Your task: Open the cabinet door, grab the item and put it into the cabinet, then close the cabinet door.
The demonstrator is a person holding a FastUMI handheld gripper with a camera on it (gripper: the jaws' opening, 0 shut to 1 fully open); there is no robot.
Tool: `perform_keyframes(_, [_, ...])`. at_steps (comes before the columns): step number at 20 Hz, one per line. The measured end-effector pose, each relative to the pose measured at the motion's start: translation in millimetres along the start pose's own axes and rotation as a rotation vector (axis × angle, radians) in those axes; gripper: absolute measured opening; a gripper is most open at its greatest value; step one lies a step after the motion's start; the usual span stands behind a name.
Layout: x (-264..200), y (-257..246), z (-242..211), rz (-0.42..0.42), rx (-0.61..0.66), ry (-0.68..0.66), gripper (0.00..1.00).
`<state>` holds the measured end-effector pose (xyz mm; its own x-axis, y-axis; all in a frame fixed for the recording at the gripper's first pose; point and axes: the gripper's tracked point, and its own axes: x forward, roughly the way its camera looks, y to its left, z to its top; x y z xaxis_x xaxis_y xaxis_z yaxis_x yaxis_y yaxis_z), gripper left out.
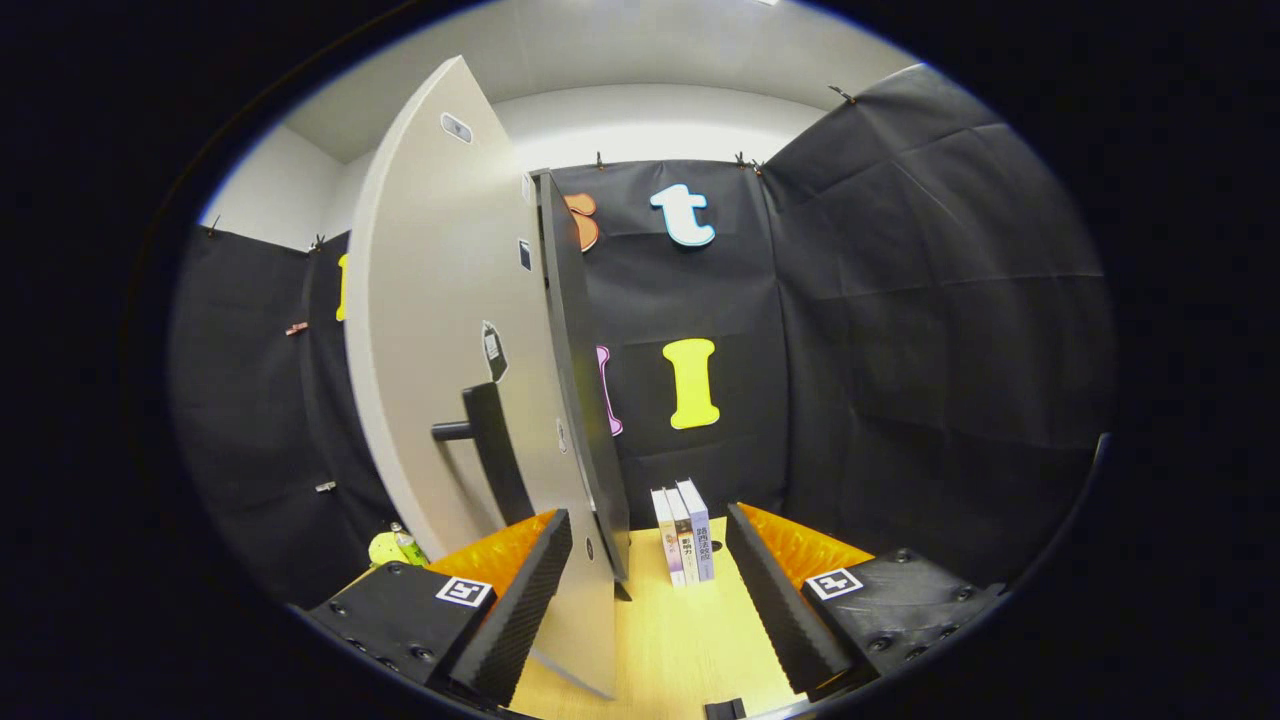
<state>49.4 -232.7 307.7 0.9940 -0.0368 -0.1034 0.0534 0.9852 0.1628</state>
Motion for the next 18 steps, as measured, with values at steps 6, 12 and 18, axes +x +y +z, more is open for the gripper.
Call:
perform_keyframes(6, [13,15,0,0.035,-0.060,0.017,0.97])
perform_keyframes(12, [7,97,-6,0.093,-0.193,0.008,0.98])
perform_keyframes(18, [31,197,-26,0.122,-0.222,0.007,0.96])
